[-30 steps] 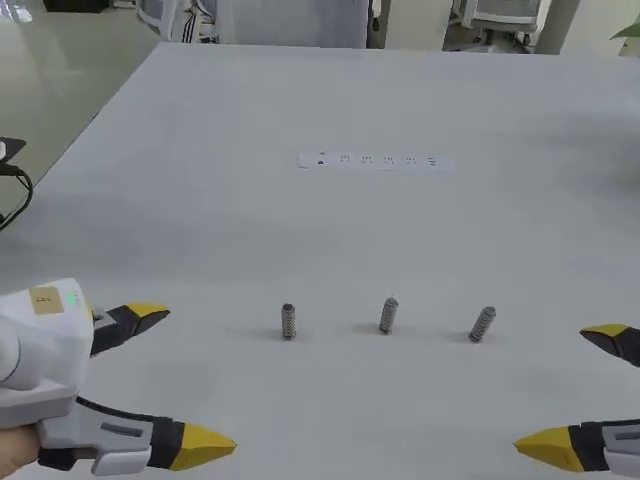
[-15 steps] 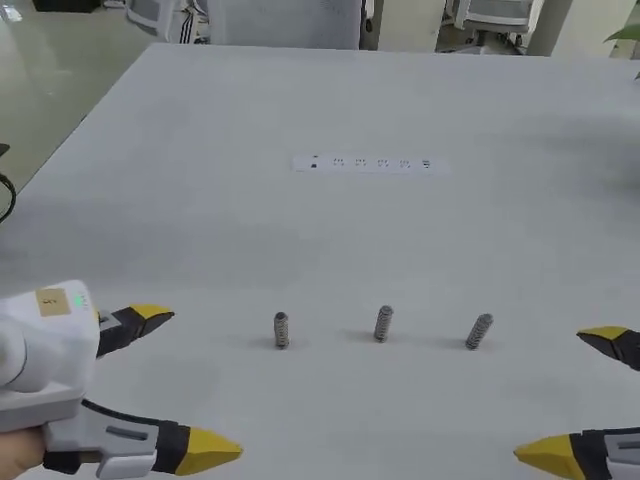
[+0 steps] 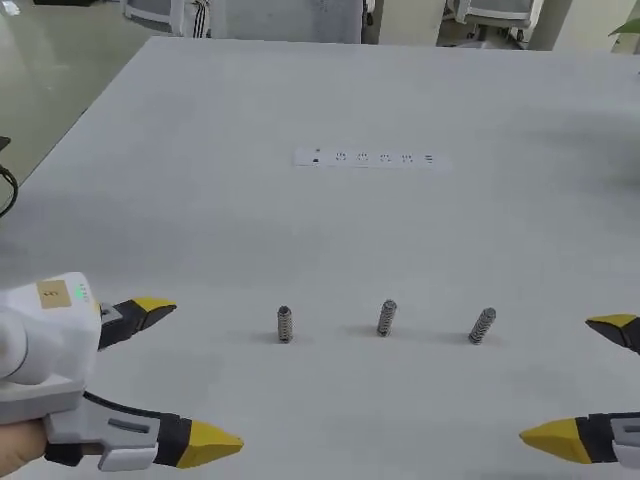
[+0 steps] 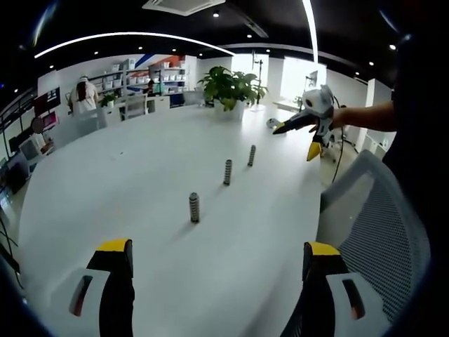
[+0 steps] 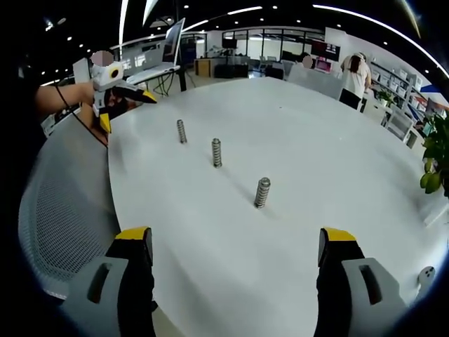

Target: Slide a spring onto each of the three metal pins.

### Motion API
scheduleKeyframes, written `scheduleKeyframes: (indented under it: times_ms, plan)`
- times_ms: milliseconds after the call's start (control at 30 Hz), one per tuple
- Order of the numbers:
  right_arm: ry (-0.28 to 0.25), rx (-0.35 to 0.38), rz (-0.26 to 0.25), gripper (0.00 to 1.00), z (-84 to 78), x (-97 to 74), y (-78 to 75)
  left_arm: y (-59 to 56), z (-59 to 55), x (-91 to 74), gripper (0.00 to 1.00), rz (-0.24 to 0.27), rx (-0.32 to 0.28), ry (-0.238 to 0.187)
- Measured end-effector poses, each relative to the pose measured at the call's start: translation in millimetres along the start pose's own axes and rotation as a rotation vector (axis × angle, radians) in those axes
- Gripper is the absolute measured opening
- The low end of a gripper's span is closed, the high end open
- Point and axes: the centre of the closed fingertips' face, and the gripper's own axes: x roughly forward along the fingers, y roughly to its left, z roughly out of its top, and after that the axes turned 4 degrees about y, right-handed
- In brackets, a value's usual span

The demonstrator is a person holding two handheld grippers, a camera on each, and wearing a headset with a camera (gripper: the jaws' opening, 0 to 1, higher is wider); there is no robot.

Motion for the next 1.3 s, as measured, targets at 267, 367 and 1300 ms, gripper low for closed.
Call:
scheduleKeyframes:
  times_ms: [267,367,1300]
  plan:
    - [0.005,-0.002,0.005,0.99,-2.4,0.7,2.8,-1.1,5.1,-1.8,0.98,0.009,-0.02,-0.04]
    - [-0.001,0.002,0.005,0.99,-2.4,0.6,2.5,-2.7,5.1,-2.7,0.98,0.01,-0.027,-0.045]
    - [-0.005,-0.001,0.013,0.99,-0.5,0.4,3.6,-4.8,0.0,-0.3,0.98,0.013,-0.019,-0.016]
